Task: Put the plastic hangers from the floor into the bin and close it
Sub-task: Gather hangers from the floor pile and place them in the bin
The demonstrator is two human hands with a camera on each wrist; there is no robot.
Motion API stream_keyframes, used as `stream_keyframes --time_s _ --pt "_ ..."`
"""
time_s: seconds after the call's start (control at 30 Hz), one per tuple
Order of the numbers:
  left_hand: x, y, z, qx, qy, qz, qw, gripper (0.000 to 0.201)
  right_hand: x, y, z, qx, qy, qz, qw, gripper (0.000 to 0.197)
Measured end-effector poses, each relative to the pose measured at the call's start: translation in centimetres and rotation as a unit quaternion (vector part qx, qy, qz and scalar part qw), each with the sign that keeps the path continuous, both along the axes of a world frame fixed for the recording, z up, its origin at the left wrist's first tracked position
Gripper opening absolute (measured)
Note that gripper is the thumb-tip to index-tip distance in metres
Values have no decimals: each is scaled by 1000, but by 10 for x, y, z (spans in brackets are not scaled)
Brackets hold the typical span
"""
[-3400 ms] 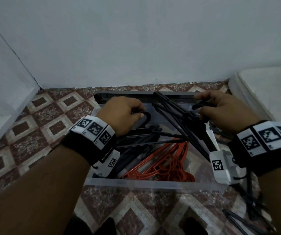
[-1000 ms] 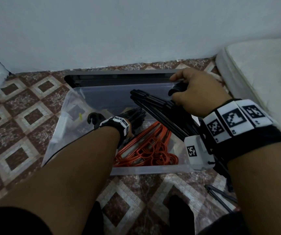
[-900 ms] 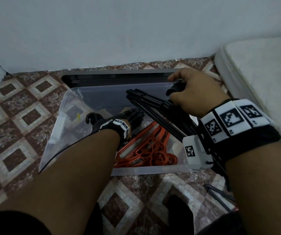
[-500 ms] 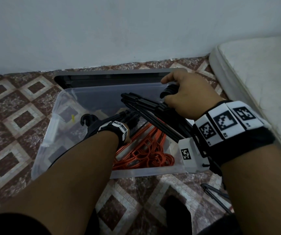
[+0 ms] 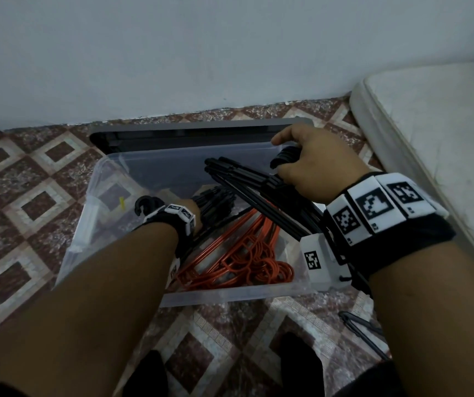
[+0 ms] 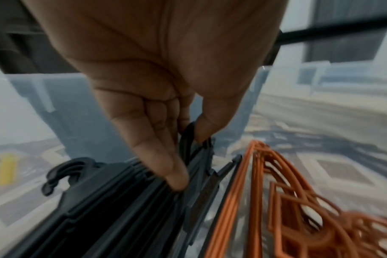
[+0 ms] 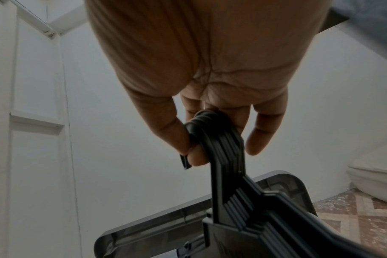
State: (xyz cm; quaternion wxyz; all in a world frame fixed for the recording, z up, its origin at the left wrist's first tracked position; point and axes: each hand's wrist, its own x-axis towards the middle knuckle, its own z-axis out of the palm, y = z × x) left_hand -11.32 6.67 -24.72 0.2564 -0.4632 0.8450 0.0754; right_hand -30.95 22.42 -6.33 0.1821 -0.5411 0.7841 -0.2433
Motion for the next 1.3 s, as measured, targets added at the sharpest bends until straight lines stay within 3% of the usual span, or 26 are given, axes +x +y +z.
stream_keyframes --time_s 0.17,0.4,0.5,0.67,0.8,1.07,1.3 --pt "25 -7 52 -29 135 62 988 26 -2 0 2 -14 -1 -16 1000 39" --pt "60 17 146 -137 330 81 931 12 -4 6 8 -46 7 -38 998 38" --pt "70 36 166 -145 364 72 917 10 -9 10 10 -59 5 -55 997 33" --pt "65 51 199 -124 361 -39 923 18 -14 13 12 -62 -23 -37 997 35" --pt "52 64 207 -75 370 -80 923 15 -9 13 13 -48 -44 -9 998 38" --pt "29 87 201 -28 454 -121 882 9 25 9 14 1 -81 102 992 40" --pt "26 92 196 -28 507 -80 858 10 37 12 18 26 -181 154 971 45"
